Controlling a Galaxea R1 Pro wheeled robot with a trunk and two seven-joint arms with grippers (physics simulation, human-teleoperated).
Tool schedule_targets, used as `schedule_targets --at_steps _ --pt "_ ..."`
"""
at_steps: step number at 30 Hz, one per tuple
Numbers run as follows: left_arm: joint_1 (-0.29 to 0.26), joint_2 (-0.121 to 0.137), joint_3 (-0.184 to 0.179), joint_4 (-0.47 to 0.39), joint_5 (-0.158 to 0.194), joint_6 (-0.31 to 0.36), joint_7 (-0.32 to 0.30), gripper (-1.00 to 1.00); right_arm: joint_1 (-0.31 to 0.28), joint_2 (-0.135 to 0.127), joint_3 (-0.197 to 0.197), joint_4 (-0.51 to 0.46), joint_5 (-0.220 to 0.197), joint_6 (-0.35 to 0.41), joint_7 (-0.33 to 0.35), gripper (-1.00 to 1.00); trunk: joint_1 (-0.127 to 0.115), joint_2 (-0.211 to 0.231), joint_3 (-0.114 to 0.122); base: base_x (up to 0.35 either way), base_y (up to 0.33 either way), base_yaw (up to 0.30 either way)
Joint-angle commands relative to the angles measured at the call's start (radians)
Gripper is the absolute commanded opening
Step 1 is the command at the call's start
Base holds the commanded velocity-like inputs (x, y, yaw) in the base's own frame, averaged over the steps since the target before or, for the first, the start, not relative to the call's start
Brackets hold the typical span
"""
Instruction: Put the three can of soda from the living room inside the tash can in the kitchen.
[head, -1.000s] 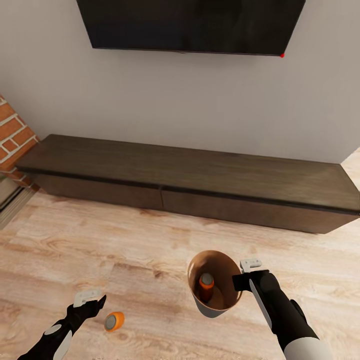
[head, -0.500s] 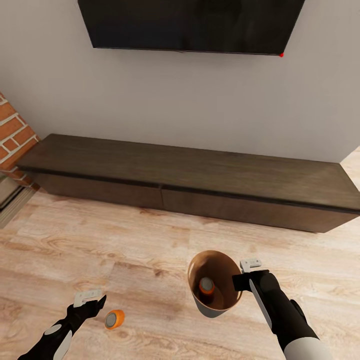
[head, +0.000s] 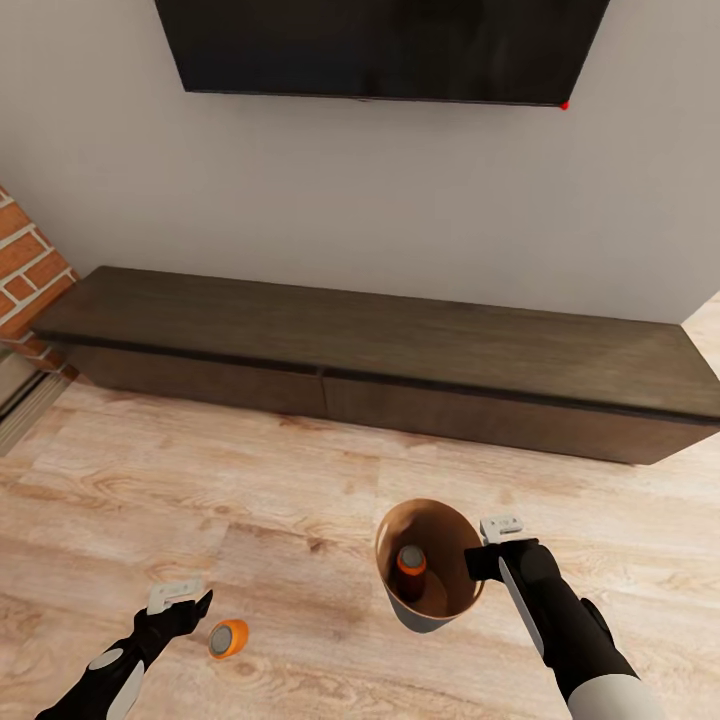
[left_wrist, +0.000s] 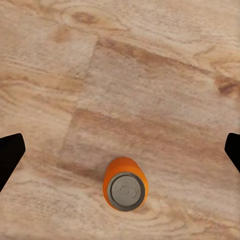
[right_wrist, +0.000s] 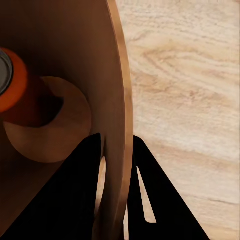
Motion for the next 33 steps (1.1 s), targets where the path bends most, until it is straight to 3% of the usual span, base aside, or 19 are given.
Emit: schedule_targets --at_steps 1,29,33 --pt "0.0 0.0 0.0 0.0 0.0 0.0 0.0 1.0 0.0 0.0 0.0 -0.001 -0.014 0.0 0.005 -1.0 0.004 -0.007 -0.003 0.0 0.0 0.0" --pt "0.0 0.0 0.0 0.0 0.0 0.0 0.0 1.0 0.0 0.0 0.0 -0.005 -0.013 0.0 0.005 -1.0 0.111 -0.203 -0.091 0.0 0.0 0.0" --pt "0.0 0.0 0.0 0.0 0.0 0.0 0.0 1.0 0.0 0.0 0.0 -0.005 -0.014 0.0 0.005 -1.0 0.111 -0.203 -0.091 0.0 0.0 0.0"
